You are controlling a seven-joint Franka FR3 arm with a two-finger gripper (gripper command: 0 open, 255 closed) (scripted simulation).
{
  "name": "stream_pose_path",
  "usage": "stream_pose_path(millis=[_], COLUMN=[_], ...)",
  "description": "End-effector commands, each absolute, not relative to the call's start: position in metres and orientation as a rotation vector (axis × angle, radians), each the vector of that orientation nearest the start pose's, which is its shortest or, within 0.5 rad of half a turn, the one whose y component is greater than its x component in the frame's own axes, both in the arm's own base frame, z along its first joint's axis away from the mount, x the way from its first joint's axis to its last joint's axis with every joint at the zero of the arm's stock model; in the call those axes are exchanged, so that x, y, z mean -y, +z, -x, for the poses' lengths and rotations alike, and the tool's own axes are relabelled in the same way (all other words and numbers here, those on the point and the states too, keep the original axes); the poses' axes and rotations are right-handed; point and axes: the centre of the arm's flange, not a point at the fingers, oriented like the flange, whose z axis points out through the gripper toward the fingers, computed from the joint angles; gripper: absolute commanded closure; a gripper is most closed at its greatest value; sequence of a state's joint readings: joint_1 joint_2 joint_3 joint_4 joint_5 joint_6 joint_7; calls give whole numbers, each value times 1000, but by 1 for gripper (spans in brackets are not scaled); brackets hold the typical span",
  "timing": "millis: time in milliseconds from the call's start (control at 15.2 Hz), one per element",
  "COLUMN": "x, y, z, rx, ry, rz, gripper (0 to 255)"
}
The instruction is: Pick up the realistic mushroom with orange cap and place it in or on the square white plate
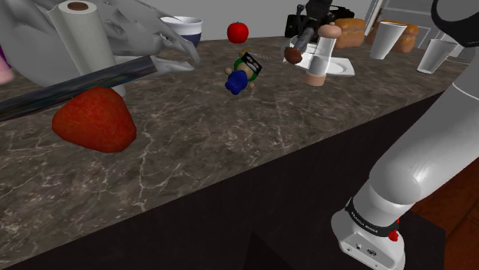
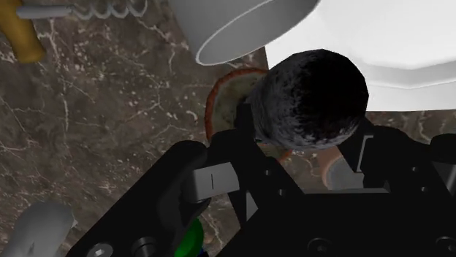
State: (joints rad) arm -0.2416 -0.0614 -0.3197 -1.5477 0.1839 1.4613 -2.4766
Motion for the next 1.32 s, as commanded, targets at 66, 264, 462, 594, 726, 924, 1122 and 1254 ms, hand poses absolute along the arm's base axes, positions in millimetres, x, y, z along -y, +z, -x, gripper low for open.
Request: stream_pose_path(millis=[66,264,462,594,726,924,1122,1254], x=[302,336,364,364,364,364,364,364], y=[658,658,653,642,632,616,600,591], z=[-432,-414,-399,-399,-399,-399,-399,-399], rx=[-2608,-2608,-2608,-2608,-2608,-2608,-2608,-2608], ry=[313,313,313,313,313,313,313,313], rz=[-1803,-1803,-1803,-1803,-1803,-1803,-1803,-1803], gripper=[255,255,255,255,255,255,255,255])
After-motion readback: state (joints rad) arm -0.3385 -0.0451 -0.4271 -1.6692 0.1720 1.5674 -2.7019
